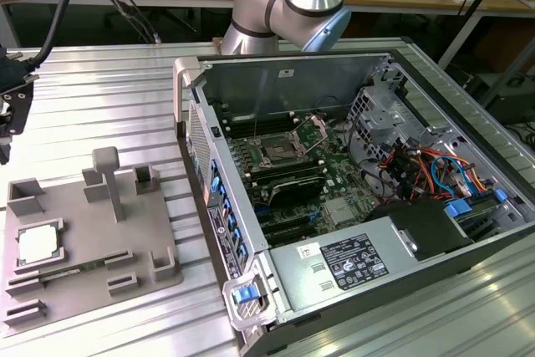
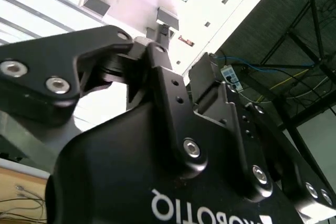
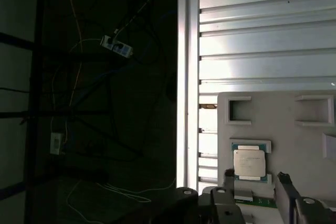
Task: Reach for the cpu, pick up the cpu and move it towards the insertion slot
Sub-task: 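Pick up the cpu and move it towards the insertion slot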
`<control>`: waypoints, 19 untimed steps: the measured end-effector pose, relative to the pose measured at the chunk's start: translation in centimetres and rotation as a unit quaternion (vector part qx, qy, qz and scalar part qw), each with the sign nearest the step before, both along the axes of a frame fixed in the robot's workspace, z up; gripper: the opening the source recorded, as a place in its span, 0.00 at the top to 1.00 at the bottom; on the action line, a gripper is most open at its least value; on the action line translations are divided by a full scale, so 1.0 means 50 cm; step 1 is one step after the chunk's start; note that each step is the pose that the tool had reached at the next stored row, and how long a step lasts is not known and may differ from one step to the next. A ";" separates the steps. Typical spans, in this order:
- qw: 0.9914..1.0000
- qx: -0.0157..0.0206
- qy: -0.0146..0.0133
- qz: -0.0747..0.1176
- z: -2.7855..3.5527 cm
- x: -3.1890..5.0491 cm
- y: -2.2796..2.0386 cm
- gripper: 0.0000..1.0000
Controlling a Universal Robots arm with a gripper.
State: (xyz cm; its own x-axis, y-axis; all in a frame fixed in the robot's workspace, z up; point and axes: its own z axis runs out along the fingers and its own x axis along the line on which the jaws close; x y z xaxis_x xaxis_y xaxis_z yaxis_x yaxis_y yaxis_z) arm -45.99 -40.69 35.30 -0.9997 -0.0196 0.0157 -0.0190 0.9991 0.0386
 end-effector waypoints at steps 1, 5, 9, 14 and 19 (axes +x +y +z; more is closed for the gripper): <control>1.000 0.000 0.000 0.000 0.000 0.000 0.0000 0.58; 1.000 0.000 0.000 0.000 0.000 0.000 0.0000 0.34; 1.000 0.000 0.000 0.000 -0.010 0.000 0.0001 0.34; 1.000 0.000 0.000 0.000 -0.022 0.000 -0.0002 0.34; 1.000 0.000 0.000 0.000 -0.032 0.000 -0.0006 0.34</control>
